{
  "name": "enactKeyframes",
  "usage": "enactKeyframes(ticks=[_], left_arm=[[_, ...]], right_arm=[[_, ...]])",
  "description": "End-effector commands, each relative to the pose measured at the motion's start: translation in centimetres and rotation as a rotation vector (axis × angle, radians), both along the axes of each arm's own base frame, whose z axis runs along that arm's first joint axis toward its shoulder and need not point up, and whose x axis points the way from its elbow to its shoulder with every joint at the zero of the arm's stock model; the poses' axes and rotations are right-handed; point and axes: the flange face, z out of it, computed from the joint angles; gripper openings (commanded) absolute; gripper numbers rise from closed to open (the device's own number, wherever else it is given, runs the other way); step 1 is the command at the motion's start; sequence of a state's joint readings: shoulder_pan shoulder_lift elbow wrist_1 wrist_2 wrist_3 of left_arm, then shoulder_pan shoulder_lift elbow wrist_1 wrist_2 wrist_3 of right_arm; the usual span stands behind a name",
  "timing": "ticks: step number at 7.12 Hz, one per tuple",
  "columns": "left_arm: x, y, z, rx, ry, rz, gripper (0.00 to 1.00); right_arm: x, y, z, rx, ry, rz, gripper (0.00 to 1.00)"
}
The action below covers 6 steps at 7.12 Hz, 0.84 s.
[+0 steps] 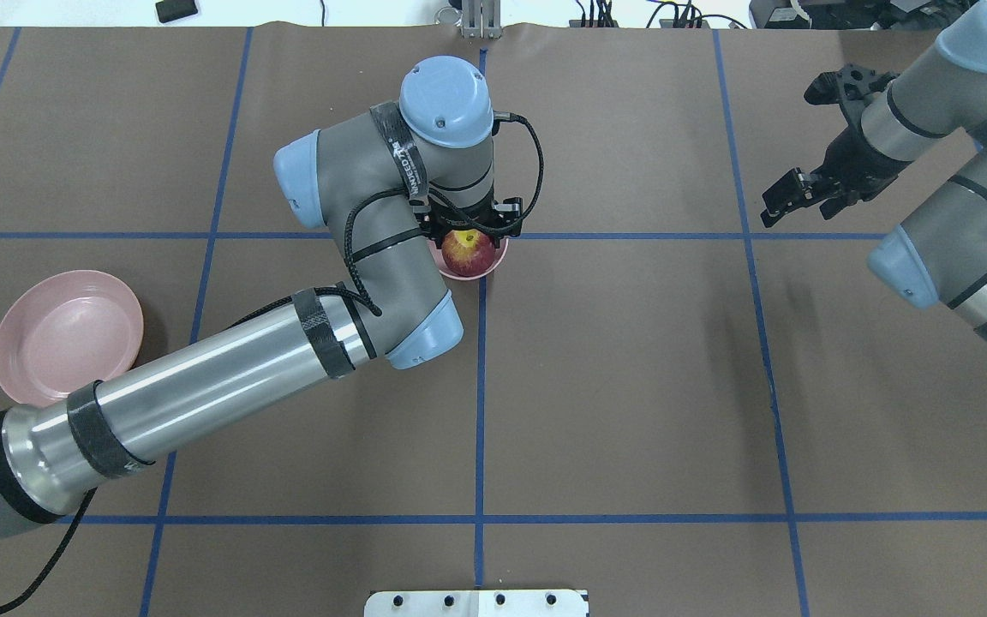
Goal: Move apple from plate to bowl
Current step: 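Lower the apple into the pink bowl and open the left gripper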
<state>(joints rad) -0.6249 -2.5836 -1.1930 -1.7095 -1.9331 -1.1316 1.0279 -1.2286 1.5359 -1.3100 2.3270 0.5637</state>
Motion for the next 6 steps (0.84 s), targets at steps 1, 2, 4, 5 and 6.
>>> enactKeyframes(ticks=[1, 2, 4, 5, 6], left_arm=[[0.2, -0.1, -0.1, 0.01, 0.014, 0.0, 0.96], [0.2, -0.2, 0.3, 0.013, 0.006, -0.009, 0.97], [0.2, -0.2, 0.2, 0.014, 0.007, -0.01, 0.98], [-0.3, -0.3, -0.3, 0.02, 0.014, -0.014, 0.98], [-2.9, -0.2, -0.2, 0.036, 0.035, -0.027, 0.98]], right_arm=[[0.0, 0.0, 0.0, -0.003, 0.0, 0.002, 1.0], [0.0, 0.0, 0.0, -0.003, 0.0, 0.002, 1.0], [0.0, 0.0, 0.0, -0.005, 0.0, 0.003, 1.0], [0.0, 0.0, 0.0, -0.003, 0.0, 0.002, 1.0], [0.3, -0.1, 0.0, -0.003, 0.001, 0.008, 1.0]])
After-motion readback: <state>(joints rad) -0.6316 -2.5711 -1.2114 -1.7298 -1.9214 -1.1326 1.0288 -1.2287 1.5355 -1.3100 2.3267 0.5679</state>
